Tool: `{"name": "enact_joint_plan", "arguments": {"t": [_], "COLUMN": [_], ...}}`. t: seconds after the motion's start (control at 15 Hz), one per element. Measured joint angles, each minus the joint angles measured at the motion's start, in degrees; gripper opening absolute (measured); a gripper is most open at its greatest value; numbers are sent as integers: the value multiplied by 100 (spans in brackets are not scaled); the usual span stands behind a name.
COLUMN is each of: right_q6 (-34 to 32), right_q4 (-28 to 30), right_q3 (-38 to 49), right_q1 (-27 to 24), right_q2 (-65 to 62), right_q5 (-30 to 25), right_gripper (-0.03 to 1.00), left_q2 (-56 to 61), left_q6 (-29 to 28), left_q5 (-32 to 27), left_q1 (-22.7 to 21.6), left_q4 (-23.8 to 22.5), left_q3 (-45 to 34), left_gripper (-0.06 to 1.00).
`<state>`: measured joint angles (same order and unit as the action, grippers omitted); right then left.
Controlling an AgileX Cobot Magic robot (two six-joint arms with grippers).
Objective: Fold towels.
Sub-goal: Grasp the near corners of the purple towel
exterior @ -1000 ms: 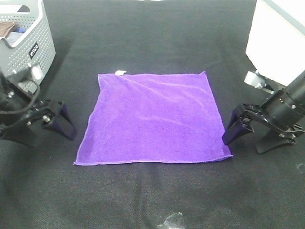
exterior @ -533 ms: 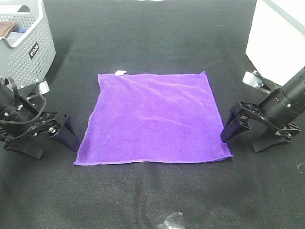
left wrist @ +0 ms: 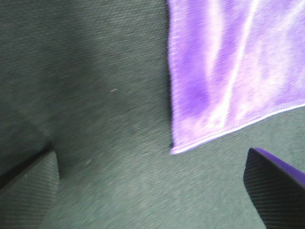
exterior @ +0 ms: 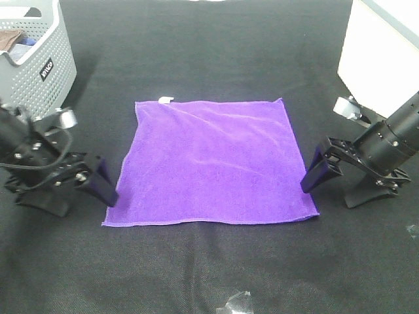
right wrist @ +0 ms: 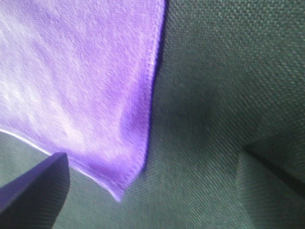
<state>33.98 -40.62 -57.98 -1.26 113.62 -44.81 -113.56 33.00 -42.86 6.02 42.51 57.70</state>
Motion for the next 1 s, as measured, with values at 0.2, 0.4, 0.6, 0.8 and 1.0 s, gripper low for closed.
{"name": "enact_joint_plan", "arguments": {"t": [0.2, 0.4, 0.6, 0.8, 1.0], "right_q6": [-6, -6, -6, -6, -6], "right_q4": [-264, -418, -584, -630, -607], "right_q3": [0, 0, 0, 0, 0], "right_q1": [0, 441, 1026, 1261, 1261], "right_q2": [34, 52, 80, 103, 103], "right_q5": [6, 218, 539, 705, 802], "right_gripper": [91, 85, 79, 71, 49], "left_q2": [-246, -556, -739, -785, -837], "left_q6": [-115, -441, -596, -607, -607], "left_q5": [-34, -120, -286, -315, -292], "left_q1": [498, 1014, 1197, 1243, 1243], "left_q4": [132, 201, 281, 350, 350], "left_q3": [327, 831, 1112, 1152, 1152], "left_gripper": [95, 91, 88, 85, 67]}}
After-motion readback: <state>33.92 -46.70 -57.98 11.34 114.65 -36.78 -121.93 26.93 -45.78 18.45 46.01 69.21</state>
